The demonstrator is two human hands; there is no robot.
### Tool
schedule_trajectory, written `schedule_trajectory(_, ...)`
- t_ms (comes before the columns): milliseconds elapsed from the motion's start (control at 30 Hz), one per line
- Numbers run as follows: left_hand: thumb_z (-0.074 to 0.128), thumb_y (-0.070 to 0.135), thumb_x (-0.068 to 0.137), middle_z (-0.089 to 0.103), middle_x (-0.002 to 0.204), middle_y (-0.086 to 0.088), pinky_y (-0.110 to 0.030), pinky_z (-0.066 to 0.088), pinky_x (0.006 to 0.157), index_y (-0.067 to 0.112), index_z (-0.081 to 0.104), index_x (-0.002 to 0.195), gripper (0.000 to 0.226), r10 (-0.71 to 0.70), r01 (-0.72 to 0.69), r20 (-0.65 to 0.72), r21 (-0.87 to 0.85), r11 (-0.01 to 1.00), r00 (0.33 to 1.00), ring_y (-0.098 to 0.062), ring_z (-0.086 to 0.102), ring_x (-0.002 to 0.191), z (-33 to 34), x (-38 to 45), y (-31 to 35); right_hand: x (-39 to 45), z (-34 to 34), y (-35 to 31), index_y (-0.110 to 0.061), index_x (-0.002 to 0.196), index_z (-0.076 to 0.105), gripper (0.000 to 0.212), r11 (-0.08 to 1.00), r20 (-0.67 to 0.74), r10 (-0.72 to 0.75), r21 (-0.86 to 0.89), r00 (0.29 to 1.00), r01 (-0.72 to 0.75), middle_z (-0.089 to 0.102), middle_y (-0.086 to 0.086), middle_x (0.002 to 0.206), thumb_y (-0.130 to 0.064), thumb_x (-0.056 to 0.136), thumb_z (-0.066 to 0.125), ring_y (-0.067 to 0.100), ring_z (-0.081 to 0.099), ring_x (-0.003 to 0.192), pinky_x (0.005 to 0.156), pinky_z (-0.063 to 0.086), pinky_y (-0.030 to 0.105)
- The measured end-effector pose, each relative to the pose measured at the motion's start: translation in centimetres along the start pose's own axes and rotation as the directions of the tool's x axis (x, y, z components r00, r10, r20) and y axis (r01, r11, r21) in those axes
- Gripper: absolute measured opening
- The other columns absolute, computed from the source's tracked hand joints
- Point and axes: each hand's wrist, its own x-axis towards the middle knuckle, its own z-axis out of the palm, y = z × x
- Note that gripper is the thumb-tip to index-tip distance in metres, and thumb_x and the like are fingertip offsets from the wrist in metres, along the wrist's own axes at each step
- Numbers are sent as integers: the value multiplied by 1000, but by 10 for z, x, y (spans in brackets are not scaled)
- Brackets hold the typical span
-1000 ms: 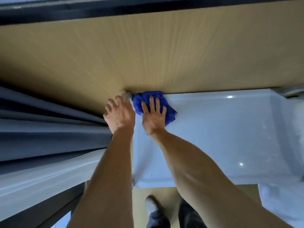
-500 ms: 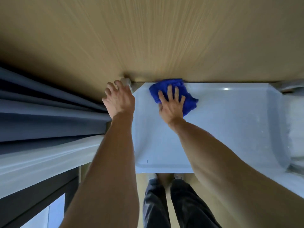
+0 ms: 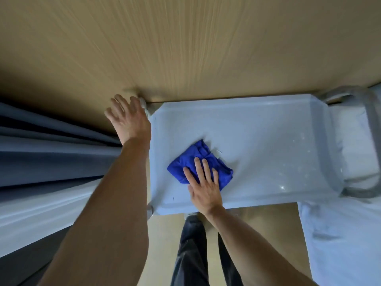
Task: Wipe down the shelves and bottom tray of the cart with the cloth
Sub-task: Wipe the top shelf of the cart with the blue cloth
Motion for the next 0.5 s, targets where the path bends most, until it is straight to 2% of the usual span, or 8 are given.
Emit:
schedule_trajectory(67, 46, 10, 90, 18, 155, -31, -57, 21, 111, 9, 35, 139, 50, 178, -174, -17, 136, 975, 984, -44, 17, 145, 0, -3, 8, -1, -1, 5, -33, 150, 39, 55, 999, -3, 26, 40, 1000, -26, 17, 8, 166, -34, 96, 50, 33, 17, 152, 114, 25, 55)
schedule_trajectory(100, 47, 9, 89, 13, 157, -31, -57, 20, 113, 8, 32, 142, 55, 242, -238, -14, 142, 961, 970, -44, 13, 147, 1, -8, 17, 2, -2, 11, -34, 148, 41, 54, 999, -4, -7, 49, 1000, 7, 18, 8, 166, -35, 95, 51, 33, 19, 151, 114, 26, 55)
schedule_trajectory(167, 46, 8, 89, 5, 159, -28, -55, 17, 115, 8, 25, 147, 61, 282, -285, 43, 67, 956, 958, -42, 6, 149, 10, -24, 45, 14, -3, 31, -34, 146, 46, 52, 998, -38, -41, 50, 998, 43, 22, 7, 165, -37, 95, 52, 32, 23, 150, 113, 29, 55)
schedule_trajectory(200, 45, 10, 92, 1, 160, -26, -53, 16, 115, 9, 22, 149, 62, 277, -280, 99, 16, 960, 956, -40, 4, 149, 27, -36, 71, 21, 4, 55, -34, 145, 47, 50, 999, -61, 10, 53, 998, -7, 25, 7, 164, -37, 96, 51, 32, 26, 149, 113, 29, 54)
schedule_trajectory(267, 38, 20, 99, -5, 162, -23, -51, 16, 117, 14, 16, 154, 59, 225, -207, 216, -103, 973, 950, -37, 1, 150, 56, -56, 101, 49, 5, 92, -32, 144, 50, 47, 977, -151, 211, 60, 966, -204, 30, 8, 161, -37, 98, 50, 31, 31, 147, 113, 29, 53)
schedule_trajectory(333, 30, 29, 102, -9, 162, -22, -50, 15, 117, 19, 11, 156, 58, 122, -71, 306, -174, 982, 944, -37, -2, 150, 74, -70, 108, 82, -12, 124, -30, 145, 49, 46, 917, -202, 399, 93, 894, -389, 31, 10, 161, -39, 99, 48, 32, 30, 147, 111, 29, 55)
schedule_trajectory(400, 29, 35, 101, -8, 161, -24, -51, 16, 116, 19, 11, 157, 61, 26, 50, 311, -234, 971, 950, -39, -2, 149, 83, -84, 113, 108, -28, 150, -30, 147, 46, 47, 888, -229, 458, 90, 859, -450, 28, 11, 162, -41, 101, 44, 33, 28, 148, 111, 30, 57)
schedule_trajectory(500, 29, 44, 96, 1, 159, -31, -55, 17, 114, 7, 17, 155, 70, 7, 81, 277, -304, 949, 961, -45, 4, 148, 101, -110, 150, 119, -23, 182, -30, 148, 43, 48, 887, -259, 456, 52, 852, -459, 25, 11, 163, -41, 101, 42, 33, 25, 149, 112, 27, 56)
